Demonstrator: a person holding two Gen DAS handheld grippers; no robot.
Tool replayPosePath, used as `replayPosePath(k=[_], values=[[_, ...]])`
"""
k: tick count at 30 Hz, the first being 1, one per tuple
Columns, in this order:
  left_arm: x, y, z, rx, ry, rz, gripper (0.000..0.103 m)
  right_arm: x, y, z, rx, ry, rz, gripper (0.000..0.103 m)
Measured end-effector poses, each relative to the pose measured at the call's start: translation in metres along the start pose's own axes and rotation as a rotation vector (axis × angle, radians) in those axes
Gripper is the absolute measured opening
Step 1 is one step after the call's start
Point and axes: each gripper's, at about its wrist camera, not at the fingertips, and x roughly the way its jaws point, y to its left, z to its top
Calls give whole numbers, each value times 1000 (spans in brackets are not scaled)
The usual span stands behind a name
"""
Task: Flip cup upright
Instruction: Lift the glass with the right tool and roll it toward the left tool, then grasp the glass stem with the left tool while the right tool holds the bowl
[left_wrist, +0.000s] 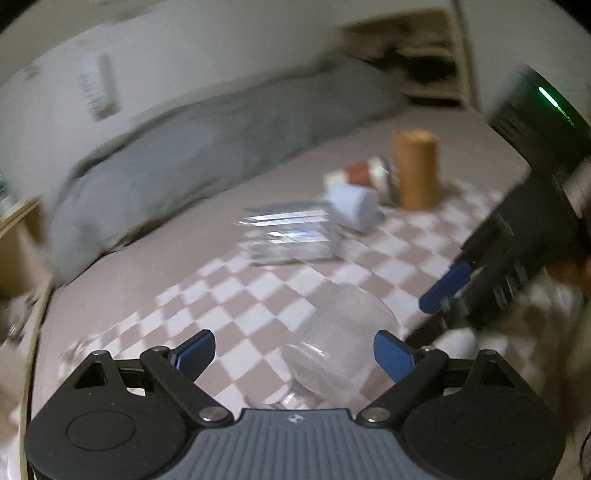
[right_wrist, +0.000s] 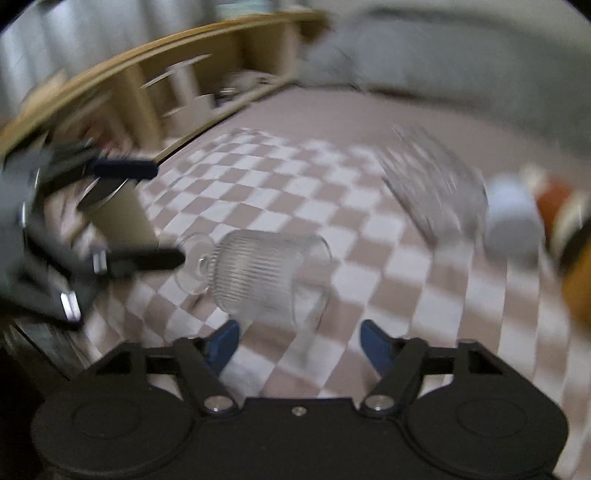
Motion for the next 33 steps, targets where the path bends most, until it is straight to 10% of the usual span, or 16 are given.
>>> replayPosePath(k=[4, 12, 18, 33], values=[[20, -5, 0, 161, 68, -76, 84, 5, -26, -7, 274, 31, 85, 50], [53, -6, 1, 384, 265, -199, 60, 10, -30, -9, 418, 17, 164, 50], [76, -8, -3, 468, 414, -165, 21, 13, -34, -8, 456, 20, 154, 51], [71, -24, -8, 328, 378, -22, 19, 14, -35, -12, 453, 38, 120, 53]])
